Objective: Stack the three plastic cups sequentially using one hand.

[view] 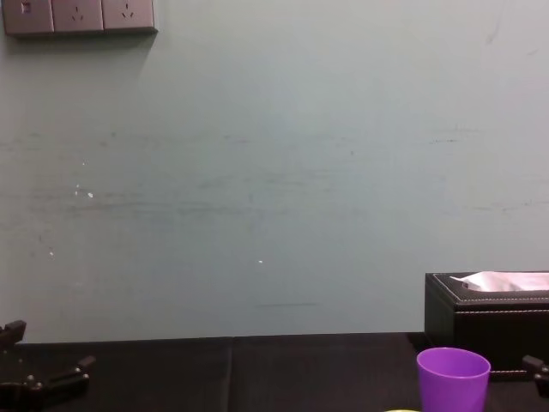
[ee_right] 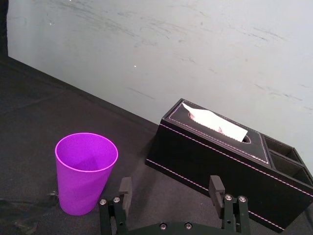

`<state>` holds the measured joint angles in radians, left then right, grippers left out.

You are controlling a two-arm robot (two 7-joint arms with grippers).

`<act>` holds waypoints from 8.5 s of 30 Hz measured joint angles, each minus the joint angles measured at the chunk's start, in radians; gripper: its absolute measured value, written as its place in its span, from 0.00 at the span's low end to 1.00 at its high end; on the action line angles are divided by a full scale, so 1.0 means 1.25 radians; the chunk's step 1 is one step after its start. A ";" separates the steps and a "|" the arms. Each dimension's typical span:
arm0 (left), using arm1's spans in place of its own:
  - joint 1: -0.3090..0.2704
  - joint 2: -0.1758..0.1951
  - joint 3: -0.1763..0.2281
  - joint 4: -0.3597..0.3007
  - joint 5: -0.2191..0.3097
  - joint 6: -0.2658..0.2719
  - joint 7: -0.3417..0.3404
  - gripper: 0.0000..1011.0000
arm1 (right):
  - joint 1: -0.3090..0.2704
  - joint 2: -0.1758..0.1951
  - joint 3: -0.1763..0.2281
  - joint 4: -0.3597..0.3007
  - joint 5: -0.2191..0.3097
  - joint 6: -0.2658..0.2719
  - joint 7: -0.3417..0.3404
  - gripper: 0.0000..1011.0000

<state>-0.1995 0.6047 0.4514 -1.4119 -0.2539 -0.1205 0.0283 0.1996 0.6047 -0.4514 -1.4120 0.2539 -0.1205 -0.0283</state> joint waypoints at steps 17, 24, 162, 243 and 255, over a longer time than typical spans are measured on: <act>0.000 0.000 0.000 0.000 0.000 0.000 0.000 0.99 | 0.000 0.000 0.000 0.000 0.000 0.000 0.000 0.99; 0.000 0.000 0.000 0.000 0.000 0.000 0.000 0.99 | -0.018 -0.006 0.020 -0.022 0.007 0.003 -0.003 0.99; 0.000 0.000 0.000 0.000 0.000 0.000 0.000 0.99 | -0.354 -0.061 0.190 -0.371 0.002 0.340 0.212 0.99; 0.000 0.000 0.000 0.000 0.000 0.000 0.000 0.99 | 0.079 -0.185 0.170 -0.101 0.015 0.399 0.271 0.71; 0.000 0.000 0.000 0.000 0.000 0.000 0.000 0.99 | 0.119 -0.202 0.146 -0.048 0.016 0.403 0.270 0.71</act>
<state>-0.1996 0.6047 0.4514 -1.4120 -0.2539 -0.1206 0.0283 0.3480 0.3526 -0.2686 -1.4716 0.2743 0.3830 0.3090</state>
